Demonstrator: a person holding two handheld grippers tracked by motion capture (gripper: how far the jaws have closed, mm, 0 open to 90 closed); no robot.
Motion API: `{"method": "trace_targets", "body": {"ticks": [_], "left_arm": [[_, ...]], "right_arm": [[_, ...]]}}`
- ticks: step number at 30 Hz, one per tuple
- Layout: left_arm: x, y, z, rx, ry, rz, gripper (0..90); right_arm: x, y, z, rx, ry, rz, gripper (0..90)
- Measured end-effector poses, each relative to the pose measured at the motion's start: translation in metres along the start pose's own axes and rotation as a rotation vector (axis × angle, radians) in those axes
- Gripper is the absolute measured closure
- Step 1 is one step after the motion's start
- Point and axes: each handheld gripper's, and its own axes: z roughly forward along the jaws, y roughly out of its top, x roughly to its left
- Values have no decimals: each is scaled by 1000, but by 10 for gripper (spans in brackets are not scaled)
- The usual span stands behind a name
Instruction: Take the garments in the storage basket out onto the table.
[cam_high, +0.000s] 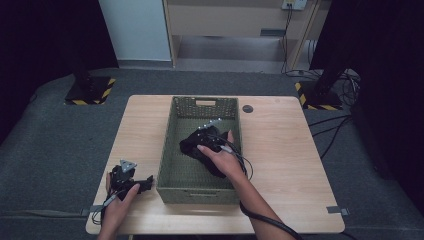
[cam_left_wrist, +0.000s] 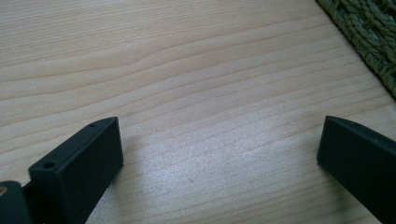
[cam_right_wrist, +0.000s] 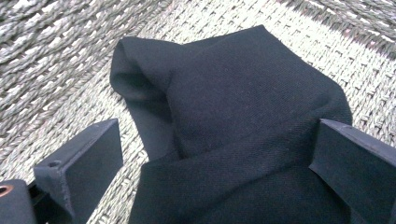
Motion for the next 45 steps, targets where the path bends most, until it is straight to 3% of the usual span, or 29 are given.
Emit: {"method": "trace_targets", "body": {"ticks": [45], "left_arm": [[0,0,0,0,0,0,0]], "right_arm": [[-18,2,37,108,-13,47,10]]}}
